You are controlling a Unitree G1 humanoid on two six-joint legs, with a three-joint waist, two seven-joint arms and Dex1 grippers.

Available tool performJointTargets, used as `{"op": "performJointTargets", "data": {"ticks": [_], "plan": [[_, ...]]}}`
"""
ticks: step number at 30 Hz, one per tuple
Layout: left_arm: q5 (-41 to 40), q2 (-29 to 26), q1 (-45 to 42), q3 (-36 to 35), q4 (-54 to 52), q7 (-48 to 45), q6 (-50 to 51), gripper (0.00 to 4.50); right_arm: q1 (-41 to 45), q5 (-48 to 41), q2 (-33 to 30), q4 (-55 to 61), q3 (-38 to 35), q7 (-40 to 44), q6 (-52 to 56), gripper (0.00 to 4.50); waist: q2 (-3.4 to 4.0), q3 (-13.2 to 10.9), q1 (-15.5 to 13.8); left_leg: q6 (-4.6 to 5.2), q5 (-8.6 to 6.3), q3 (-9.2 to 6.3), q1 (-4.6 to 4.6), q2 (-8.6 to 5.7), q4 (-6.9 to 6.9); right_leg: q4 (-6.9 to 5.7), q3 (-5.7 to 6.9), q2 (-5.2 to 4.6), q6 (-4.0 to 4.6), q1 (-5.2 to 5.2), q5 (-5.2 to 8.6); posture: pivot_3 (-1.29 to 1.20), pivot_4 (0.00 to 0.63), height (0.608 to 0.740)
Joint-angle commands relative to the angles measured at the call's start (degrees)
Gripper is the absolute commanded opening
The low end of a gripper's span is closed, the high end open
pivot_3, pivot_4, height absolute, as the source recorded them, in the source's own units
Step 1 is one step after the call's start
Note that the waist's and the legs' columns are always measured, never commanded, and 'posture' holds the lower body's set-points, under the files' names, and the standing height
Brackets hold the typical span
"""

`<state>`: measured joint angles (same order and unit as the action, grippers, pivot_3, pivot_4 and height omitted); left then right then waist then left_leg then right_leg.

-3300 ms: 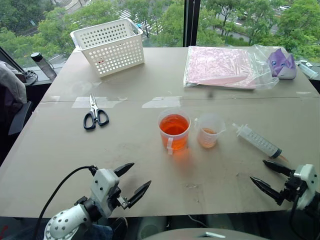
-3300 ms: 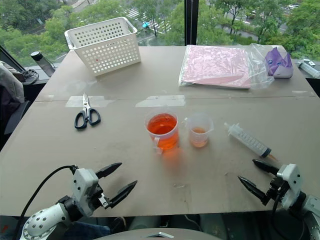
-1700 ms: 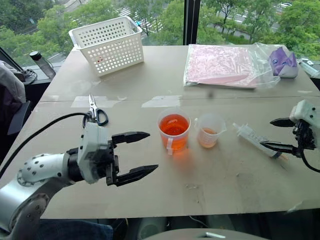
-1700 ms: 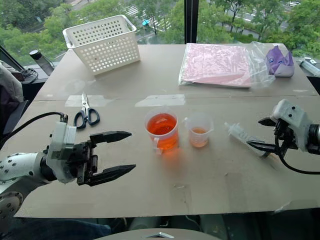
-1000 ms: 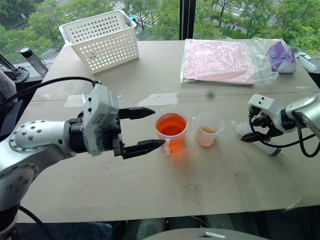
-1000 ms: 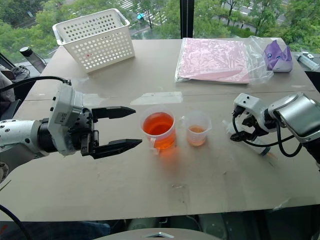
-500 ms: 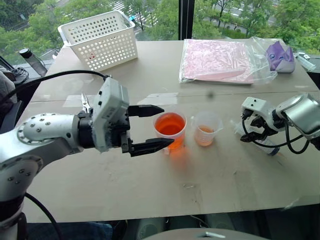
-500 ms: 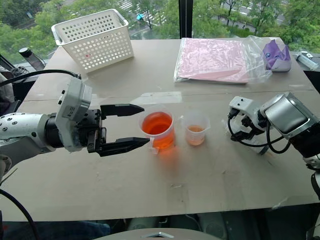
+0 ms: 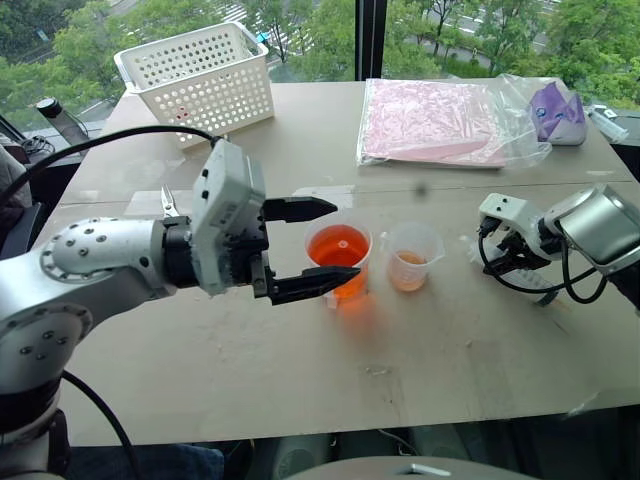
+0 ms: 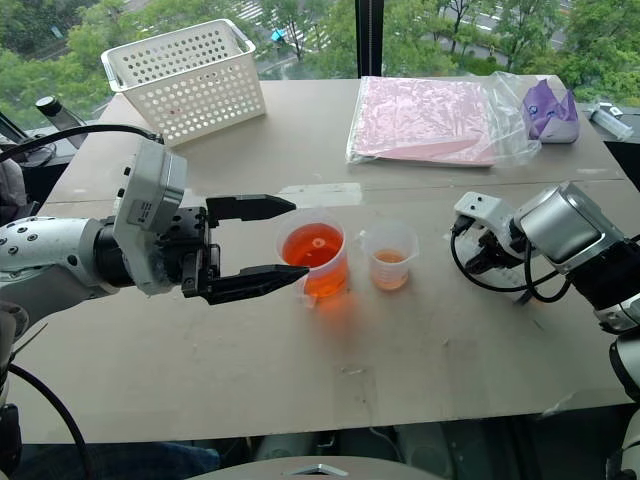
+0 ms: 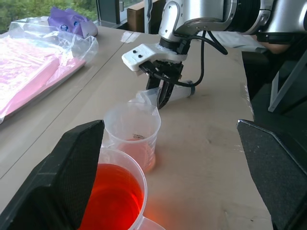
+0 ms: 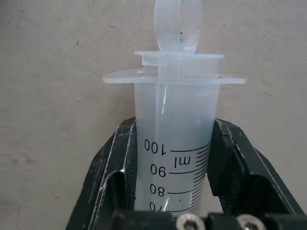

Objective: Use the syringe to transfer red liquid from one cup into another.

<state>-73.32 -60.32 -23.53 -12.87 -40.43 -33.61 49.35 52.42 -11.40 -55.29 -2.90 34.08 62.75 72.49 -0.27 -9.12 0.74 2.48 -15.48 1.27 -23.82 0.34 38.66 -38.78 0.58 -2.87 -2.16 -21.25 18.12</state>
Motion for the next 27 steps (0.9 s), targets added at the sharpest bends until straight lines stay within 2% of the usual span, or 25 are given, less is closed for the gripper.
{"op": "performJointTargets", "data": {"ticks": [1,6,9,13,15,19,23,27], "plan": [[1.76,1.02,-1.35,-1.27,0.70,2.94,-1.14,4.50,3.68,-3.19,-1.05,0.55,-10.42,-0.30,2.81,1.56,0.00,0.00,-0.02,0.00,0.00,0.00,0.00,0.00,0.00,0.00,0.00,0.00,0.00,0.00,0.00,0.00,0.150,0.740],[1.70,1.97,-3.01,-3.66,4.47,4.15,-1.23,4.50,7.95,-7.31,2.16,2.41,-24.83,-5.72,10.30,1.56,-0.01,0.00,-0.04,0.00,0.00,0.00,0.00,0.00,0.00,-0.03,-0.01,0.01,0.00,-0.01,0.00,0.00,0.150,0.740],[2.13,1.14,-4.58,-4.76,7.92,1.16,-1.31,4.50,10.66,-9.48,8.06,5.77,-34.99,-10.43,15.39,1.56,-0.05,0.00,0.12,0.00,0.00,0.03,-0.01,0.00,0.00,-0.05,-0.04,0.02,0.00,-0.03,0.00,0.00,0.150,0.740],[6.45,0.29,-10.21,-4.27,17.13,-6.67,-3.54,4.50,13.56,-12.29,24.13,14.80,-50.06,-18.40,17.12,1.56,-0.08,0.01,0.08,-0.04,0.03,0.07,-0.02,0.00,-0.03,-0.14,-0.08,0.06,0.00,-0.11,0.00,0.00,0.150,0.740],[9.85,1.12,-15.09,-3.13,23.09,-9.19,-5.80,4.50,13.88,-13.03,31.69,18.21,-54.01,-22.29,16.50,1.56,-0.13,0.04,0.04,-0.09,0.05,0.06,-0.02,0.00,-0.03,-0.17,-0.06,0.11,0.00,-0.14,0.00,0.00,0.150,0.740],[14.79,3.33,-23.81,-1.82,33.43,-12.87,-8.50,4.50,11.30,-15.48,41.99,22.98,-56.01,-27.26,10.38,1.56,-0.26,0.12,-0.23,-0.13,0.08,0.03,-0.04,-0.06,-0.05,-0.22,0.03,0.23,-0.01,-0.20,0.00,0.00,0.150,0.740],[17.79,3.07,-29.73,-1.27,41.16,-19.32,-9.00,4.50,7.76,-20.19,51.36,26.54,-54.97,-29.43,1.21,1.56,-0.36,0.17,0.27,-0.11,0.08,0.12,-0.05,-0.15,-0.04,-0.54,0.07,0.29,-0.02,-0.27,-0.01,0.00,0.150,0.740],[20.46,3.00,-30.37,-1.23,43.46,-23.66,-9.58,4.50,1.82,-20.18,53.74,29.10,-47.33,-27.24,-11.84,1.56,-0.36,0.17,1.37,-0.14,0.10,0.13,-0.02,-0.17,-0.08,-0.99,0.06,0.27,-0.02,-0.51,-0.01,0.00,0.150,0.740]]}}
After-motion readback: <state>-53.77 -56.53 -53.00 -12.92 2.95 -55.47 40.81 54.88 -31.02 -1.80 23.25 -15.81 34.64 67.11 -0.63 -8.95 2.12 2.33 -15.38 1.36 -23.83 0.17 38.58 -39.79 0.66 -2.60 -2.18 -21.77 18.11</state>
